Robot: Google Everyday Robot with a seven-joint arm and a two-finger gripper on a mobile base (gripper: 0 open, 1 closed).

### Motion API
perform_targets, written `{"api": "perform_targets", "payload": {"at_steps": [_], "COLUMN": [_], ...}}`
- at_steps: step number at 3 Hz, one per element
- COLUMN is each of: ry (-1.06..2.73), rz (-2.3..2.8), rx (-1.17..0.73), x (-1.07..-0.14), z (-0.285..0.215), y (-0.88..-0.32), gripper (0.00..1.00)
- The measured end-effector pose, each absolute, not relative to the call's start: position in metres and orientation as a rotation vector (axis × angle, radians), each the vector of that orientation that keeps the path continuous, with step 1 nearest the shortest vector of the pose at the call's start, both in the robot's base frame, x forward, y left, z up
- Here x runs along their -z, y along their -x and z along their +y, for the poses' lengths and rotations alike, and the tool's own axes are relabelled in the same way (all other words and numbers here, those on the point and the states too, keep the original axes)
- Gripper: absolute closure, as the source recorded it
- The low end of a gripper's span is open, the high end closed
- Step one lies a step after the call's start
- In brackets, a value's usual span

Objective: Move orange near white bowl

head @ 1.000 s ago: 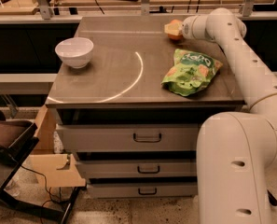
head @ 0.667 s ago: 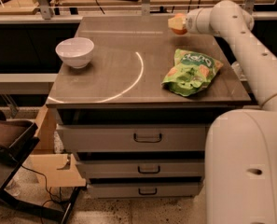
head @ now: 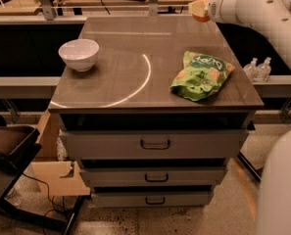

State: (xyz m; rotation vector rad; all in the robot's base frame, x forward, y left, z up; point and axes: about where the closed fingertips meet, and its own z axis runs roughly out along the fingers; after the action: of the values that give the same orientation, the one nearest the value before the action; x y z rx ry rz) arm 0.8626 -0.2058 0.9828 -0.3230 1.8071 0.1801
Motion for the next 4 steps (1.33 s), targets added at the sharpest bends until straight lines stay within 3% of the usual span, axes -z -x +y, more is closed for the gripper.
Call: {"api": "perform_targets", "payload": {"at_steps": [4], "ry": [0.494], "rz": [1.703], "rx": [-0.289], "x": [-1.003], "z": [-0.099], "y": [-0.759], "gripper": [1.0]}}
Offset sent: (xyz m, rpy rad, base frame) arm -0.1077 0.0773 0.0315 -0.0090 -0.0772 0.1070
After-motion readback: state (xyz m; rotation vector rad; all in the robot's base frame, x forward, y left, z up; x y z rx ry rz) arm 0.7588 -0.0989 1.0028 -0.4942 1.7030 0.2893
